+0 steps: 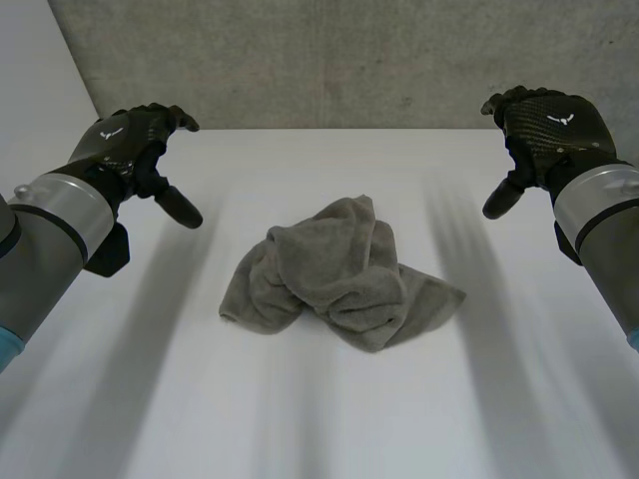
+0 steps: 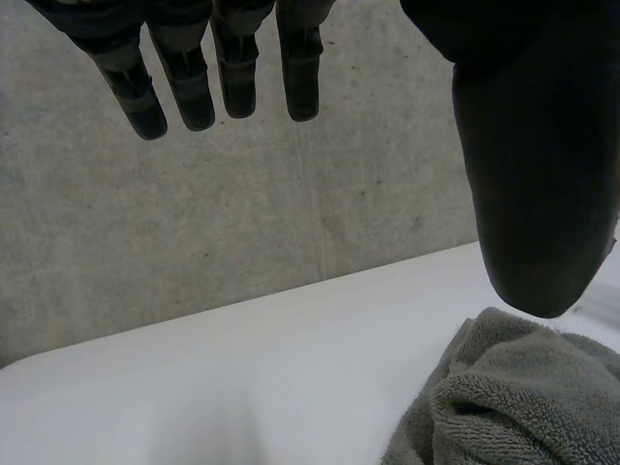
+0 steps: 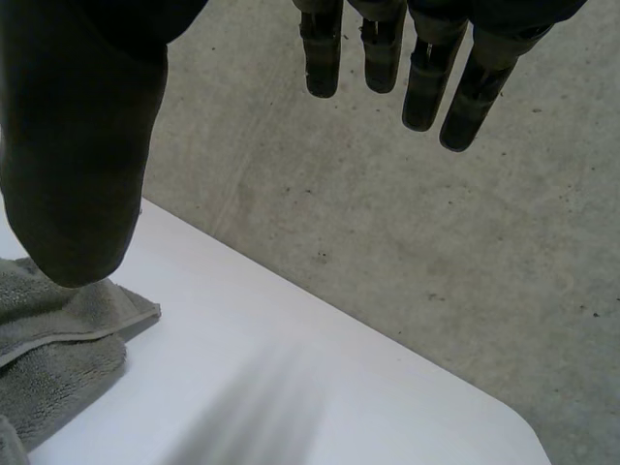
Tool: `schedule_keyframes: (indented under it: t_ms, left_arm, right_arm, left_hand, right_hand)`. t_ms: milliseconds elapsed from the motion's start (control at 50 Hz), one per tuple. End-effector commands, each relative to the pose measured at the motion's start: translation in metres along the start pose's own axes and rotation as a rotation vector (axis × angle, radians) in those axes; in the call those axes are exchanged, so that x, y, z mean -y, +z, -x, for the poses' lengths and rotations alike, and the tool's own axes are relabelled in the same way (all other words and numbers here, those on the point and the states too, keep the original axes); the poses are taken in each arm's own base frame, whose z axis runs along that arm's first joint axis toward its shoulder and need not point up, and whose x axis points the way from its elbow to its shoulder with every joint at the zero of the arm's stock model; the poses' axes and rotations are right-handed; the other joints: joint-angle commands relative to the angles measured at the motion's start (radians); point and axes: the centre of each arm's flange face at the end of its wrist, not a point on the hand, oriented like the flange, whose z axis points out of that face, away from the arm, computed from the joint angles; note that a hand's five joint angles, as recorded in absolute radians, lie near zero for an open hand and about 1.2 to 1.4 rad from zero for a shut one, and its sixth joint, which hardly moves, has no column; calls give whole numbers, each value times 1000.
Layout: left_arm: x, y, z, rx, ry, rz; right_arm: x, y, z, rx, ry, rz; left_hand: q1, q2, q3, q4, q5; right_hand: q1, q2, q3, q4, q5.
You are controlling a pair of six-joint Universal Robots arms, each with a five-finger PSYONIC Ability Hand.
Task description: Fold the towel.
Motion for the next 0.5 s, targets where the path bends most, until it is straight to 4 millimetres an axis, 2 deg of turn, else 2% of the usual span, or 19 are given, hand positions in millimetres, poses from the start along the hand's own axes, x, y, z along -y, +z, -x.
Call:
schedule_keyframes:
  t_ms: [20,120,160,200,220,260,380,420,500]
  left_arm:
    - [-1,-1,-1,-6,3,-3]
    - [1,5,-2,-17,19,-47]
    - [5,11,-5,-36,28,-94]
    - [-2,26,-8,-90,51,-104]
    - [-2,26,-8,-90,52,-104]
    - [-11,42,-12,-170,90,-87]
    - [-28,62,-21,-298,155,-55]
    - [-45,75,-23,-358,186,-27]
    - [-61,86,-24,-393,203,-1]
  right_arm:
    - [1,0,1,4,-1,-2]
    - [-1,-1,2,17,-6,5]
    - [-3,-3,5,40,-7,18]
    - [-12,-10,13,124,-2,86]
    - [-12,-10,13,124,-2,86]
    - [-26,-16,19,193,7,159]
    - [-50,-21,27,249,35,243]
    - [-63,-23,31,265,67,283]
    - [-77,-22,38,279,112,308]
  left_hand:
    - [-64,-56,-51,-59,-37]
    - [-55,-47,-51,-59,-28]
    - [-40,-32,-51,-59,-13]
    - [-31,-23,-51,-59,-4]
    - [-31,-23,-51,-59,-4]
    - [-28,-20,-51,-59,-1]
    - [-25,-18,-51,-59,2]
    - [-23,-15,-51,-59,5]
    - [-23,-15,-51,-59,5]
  right_hand:
    - [-76,-70,-42,-76,-60]
    - [-76,-70,-42,-76,-60]
    - [-76,-70,-42,-76,-60]
    - [-76,-70,-42,-76,-60]
    - [-76,-70,-42,-76,-60]
    - [-76,-70,-42,-76,-60]
    - [-76,-70,-42,-76,-60]
    - [-76,-70,-42,-76,-60]
    - [-76,-70,-42,-76,-60]
